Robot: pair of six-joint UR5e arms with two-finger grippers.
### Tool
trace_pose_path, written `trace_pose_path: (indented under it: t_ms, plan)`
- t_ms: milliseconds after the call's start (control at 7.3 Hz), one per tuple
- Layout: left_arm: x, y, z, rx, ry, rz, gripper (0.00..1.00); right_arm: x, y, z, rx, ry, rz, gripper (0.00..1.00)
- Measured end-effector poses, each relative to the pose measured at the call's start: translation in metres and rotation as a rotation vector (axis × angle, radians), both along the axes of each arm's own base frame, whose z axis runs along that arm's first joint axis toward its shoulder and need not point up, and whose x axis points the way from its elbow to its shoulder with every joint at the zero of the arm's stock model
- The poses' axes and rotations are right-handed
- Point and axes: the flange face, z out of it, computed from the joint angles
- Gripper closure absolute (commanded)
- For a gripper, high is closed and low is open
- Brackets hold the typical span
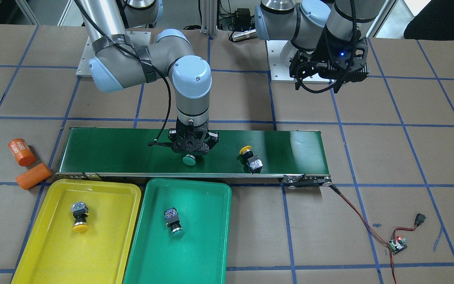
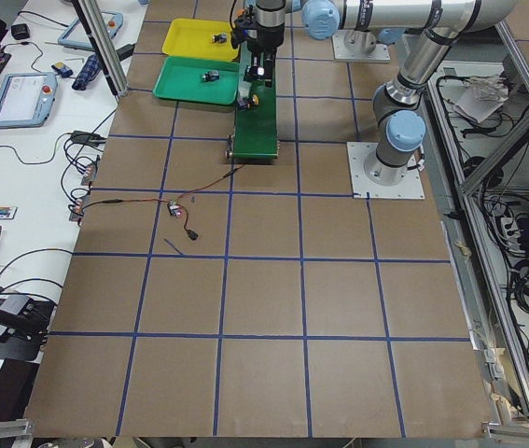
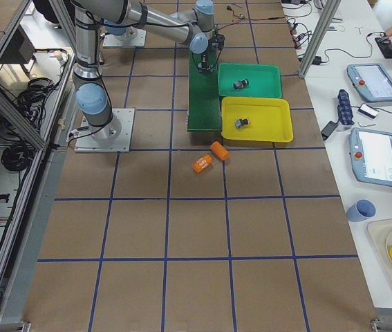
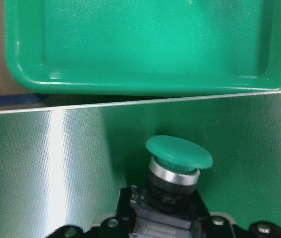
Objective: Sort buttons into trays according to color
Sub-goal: 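Carry the green-capped button into the green tray and release it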
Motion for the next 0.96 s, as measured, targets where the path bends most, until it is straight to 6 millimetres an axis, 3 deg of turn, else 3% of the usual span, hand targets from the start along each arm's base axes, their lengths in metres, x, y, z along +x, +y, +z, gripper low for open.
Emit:
trace_pose_path:
  t_ms: [274,548,959]
  plan:
    - [0.000,0.000,-0.001,0.001,-0.001,0.000,0.00,-0.014,-0.012,0.020,-0.017,0.003,0.035,1.00]
    - [0.000,0.000,-0.001,0.002,-0.001,0.000,0.00,-0.045,-0.035,0.039,-0.019,0.004,0.063,1.00]
    - [0.000,0.000,-0.001,0.001,0.000,0.001,0.00,-0.101,-0.075,0.047,-0.028,0.014,0.125,1.00]
